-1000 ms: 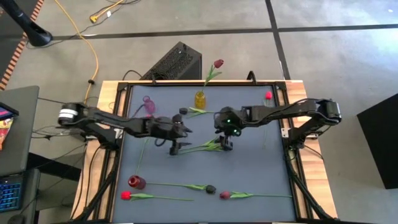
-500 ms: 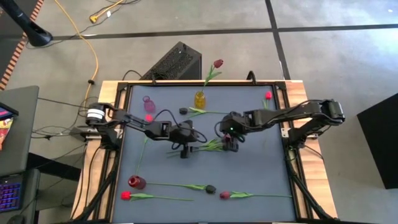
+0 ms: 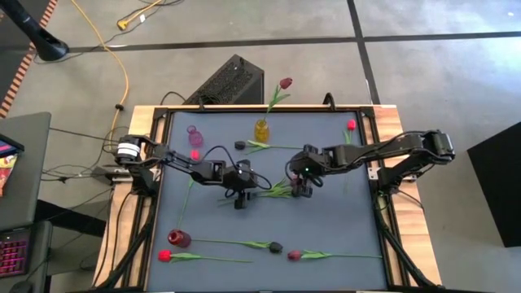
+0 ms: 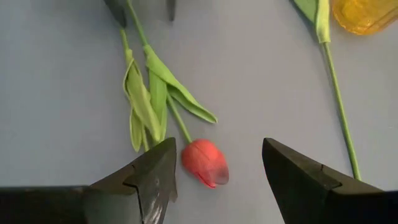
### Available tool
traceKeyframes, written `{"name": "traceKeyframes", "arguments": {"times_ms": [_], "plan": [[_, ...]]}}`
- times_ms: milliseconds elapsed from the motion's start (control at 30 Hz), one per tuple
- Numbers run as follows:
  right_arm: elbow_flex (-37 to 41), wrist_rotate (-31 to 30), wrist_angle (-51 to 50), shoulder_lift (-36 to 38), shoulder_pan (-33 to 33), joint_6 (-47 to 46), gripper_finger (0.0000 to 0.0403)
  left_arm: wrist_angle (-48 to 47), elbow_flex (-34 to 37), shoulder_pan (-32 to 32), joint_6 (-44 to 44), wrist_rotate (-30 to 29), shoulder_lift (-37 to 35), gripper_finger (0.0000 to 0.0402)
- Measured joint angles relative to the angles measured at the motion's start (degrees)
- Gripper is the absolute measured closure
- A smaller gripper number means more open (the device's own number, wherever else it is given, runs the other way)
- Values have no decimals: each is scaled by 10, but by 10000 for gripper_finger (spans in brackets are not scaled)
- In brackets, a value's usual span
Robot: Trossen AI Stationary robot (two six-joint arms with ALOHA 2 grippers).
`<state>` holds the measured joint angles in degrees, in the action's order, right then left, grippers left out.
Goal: Sort flowers into vase by color
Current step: Put the top dark red flower into the yellow vase
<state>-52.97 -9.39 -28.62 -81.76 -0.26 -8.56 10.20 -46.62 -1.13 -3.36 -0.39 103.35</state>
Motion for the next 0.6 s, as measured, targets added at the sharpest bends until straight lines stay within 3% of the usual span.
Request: {"name": "traceKeyframes", "arguments": {"times_ms": [367, 600], "plan": [[0, 1, 9, 0, -14, 11, 138, -41, -2, 1, 1, -12, -2, 250], [0, 2, 9, 0, -14, 10, 138, -56, -2, 1, 0, -11, -3, 319]]}}
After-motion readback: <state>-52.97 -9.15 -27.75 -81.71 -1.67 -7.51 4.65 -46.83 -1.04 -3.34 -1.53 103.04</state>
